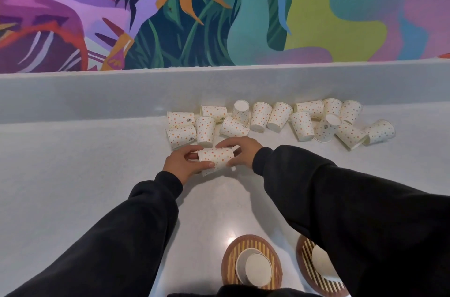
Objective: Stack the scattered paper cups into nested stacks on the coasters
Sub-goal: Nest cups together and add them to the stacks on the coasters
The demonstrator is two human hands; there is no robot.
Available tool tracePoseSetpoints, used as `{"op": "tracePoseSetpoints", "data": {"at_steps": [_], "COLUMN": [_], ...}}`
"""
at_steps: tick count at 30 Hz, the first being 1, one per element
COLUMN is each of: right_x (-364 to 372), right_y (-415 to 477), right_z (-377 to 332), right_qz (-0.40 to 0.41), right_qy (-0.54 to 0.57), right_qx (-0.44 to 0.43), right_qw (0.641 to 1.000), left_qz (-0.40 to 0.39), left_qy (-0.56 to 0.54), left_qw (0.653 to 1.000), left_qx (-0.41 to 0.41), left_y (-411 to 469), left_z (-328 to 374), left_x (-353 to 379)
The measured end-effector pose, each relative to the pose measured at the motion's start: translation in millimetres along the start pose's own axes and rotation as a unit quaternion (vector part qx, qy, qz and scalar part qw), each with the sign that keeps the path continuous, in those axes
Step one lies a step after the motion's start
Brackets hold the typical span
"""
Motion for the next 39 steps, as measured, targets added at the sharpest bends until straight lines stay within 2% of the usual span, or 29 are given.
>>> {"op": "tracePoseSetpoints", "data": {"at_steps": [2, 4, 8, 12, 15, 23, 27, 33, 39], "right_x": [-4, -13, -26, -23, -18, -27, -38, -47, -33], "right_y": [2, 5, 21, 28, 31, 18, 11, -2, -8], "right_z": [1, 2, 11, 13, 15, 18, 16, 15, -3], "right_qz": [-0.004, 0.033, 0.158, 0.161, 0.162, 0.156, 0.125, 0.126, 0.074], "right_qy": [0.042, 0.072, -0.045, -0.099, -0.071, -0.002, 0.027, 0.044, 0.071], "right_qx": [0.017, 0.030, 0.110, 0.155, 0.168, 0.149, 0.144, 0.075, 0.010], "right_qw": [0.999, 0.996, 0.980, 0.970, 0.970, 0.977, 0.981, 0.988, 0.995], "left_qz": [0.003, 0.021, 0.074, 0.088, 0.095, 0.105, 0.109, 0.095, 0.047], "left_qy": [-0.048, -0.084, -0.115, -0.137, -0.137, -0.150, -0.164, -0.167, -0.153], "left_qw": [0.999, 0.996, 0.990, 0.986, 0.985, 0.982, 0.980, 0.981, 0.987], "left_qx": [-0.009, -0.012, -0.027, -0.039, -0.053, -0.050, -0.034, -0.030, -0.028], "left_y": [1, 2, 7, 4, 1, 4, 8, 8, 3], "left_z": [3, 4, 0, -6, -7, -1, 3, 6, 15], "left_x": [1, -1, -9, -11, -9, -10, -15, -11, 1]}}
Point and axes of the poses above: each hand's wrist, its own y-axis towards the middle knuckle, its own x-axis out of the palm, z = x × y, the point moved 3 cm from there along y, towards the middle knuckle, and after that the axes turned 11 degrees about x, right-handed, at the moved point
